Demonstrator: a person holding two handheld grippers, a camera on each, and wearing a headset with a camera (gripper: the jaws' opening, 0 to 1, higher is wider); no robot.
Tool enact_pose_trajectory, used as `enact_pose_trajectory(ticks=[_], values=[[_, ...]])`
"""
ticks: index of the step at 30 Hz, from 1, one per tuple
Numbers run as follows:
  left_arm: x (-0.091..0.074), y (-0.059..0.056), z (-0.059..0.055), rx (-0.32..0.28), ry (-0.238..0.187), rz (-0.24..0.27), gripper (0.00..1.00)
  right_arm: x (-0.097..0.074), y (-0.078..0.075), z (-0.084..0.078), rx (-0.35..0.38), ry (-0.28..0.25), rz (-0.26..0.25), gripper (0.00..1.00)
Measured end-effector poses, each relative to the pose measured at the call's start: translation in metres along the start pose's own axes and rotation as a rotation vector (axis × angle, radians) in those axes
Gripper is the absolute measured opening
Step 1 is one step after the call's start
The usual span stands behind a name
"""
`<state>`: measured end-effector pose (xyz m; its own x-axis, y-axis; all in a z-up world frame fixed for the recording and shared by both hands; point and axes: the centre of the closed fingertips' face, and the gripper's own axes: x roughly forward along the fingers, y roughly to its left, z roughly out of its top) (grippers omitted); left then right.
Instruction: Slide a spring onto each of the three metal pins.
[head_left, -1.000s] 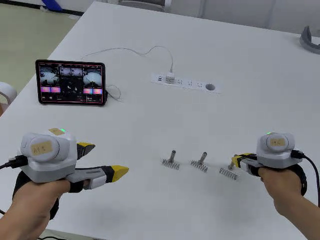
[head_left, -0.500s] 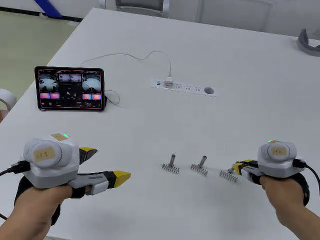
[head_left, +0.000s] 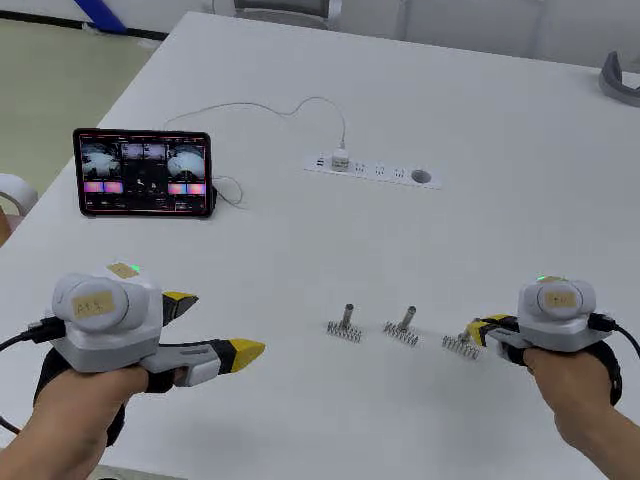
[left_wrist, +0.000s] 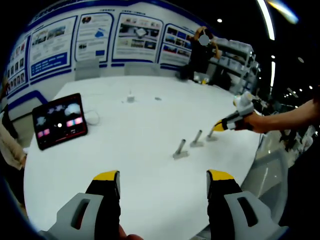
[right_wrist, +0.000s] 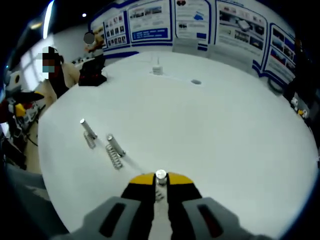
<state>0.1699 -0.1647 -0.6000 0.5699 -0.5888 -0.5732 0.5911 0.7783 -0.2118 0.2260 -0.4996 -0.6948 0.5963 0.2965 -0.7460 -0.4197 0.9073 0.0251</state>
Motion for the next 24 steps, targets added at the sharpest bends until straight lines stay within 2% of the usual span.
enact_pose_trajectory(ticks=[12,24], values=[[0.003,-0.001,-0.001,0.003,0.004,-0.008,0.72,0.001,0.006,-0.008,0.039,0.005,0.018,0.18],[0.004,-0.003,-0.004,0.000,0.009,-0.011,0.72,-0.005,0.005,-0.016,0.054,0.004,0.020,0.29]])
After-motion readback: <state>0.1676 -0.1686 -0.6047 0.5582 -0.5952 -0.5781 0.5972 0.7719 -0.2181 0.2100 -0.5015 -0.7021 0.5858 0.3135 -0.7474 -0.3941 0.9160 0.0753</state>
